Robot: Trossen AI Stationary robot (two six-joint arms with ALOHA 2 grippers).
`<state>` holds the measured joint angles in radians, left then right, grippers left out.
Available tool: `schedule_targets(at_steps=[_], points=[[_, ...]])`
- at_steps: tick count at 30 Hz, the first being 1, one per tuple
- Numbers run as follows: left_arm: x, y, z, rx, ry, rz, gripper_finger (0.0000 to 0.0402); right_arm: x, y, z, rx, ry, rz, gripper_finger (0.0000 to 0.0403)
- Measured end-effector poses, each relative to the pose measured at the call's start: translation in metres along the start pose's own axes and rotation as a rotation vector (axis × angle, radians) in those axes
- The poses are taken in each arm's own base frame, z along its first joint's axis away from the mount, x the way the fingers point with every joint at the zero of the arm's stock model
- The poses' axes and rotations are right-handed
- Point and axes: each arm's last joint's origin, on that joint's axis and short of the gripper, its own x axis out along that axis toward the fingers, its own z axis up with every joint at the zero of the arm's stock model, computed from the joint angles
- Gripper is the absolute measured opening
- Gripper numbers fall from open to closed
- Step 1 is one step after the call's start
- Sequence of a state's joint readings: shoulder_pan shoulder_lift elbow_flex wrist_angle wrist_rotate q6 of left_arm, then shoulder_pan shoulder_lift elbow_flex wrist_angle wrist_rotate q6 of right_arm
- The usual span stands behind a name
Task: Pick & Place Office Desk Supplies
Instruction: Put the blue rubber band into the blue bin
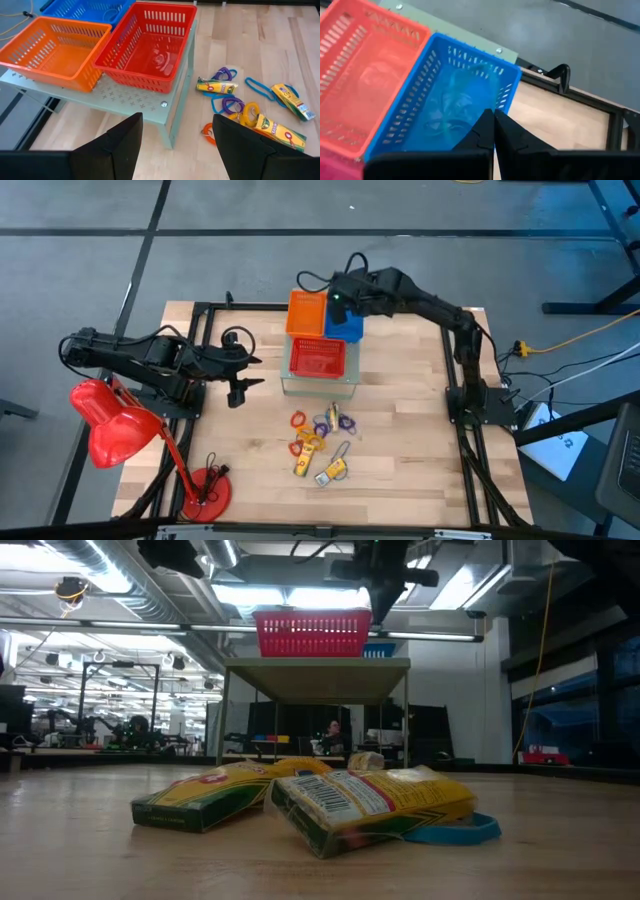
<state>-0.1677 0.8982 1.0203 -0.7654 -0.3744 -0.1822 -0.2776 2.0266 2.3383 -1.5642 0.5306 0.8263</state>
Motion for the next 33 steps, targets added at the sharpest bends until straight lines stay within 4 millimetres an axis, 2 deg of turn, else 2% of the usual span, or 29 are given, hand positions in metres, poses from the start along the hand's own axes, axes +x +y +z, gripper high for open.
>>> schedule_targets(at_steps=[4,12,15,25,28,33], points=[[0.000,0.000,0.000,-0.005,-0.001,-0.001,0.0239,0.006,-0.005,0.007,-0.018,0.017,0.018,0.0000],[0.000,0.000,0.000,-0.008,-0.002,-0.004,0.0239,0.020,0.002,0.012,-0.066,0.040,0.055,0.0008],[0.000,-0.001,0.000,-0.010,-0.001,-0.013,0.0239,0.021,0.001,0.013,-0.075,0.034,0.047,0.0039],[0.000,-0.001,0.000,-0.017,0.001,-0.037,0.0239,0.022,-0.002,0.015,-0.087,0.034,0.044,0.0188],[0.000,-0.002,0.000,-0.016,0.004,-0.052,0.0239,0.017,-0.003,0.014,-0.088,0.025,0.041,0.0213],[0.000,-0.002,0.000,-0.016,0.009,-0.079,0.0239,0.010,-0.009,0.013,-0.068,0.043,0.054,0.0222]])
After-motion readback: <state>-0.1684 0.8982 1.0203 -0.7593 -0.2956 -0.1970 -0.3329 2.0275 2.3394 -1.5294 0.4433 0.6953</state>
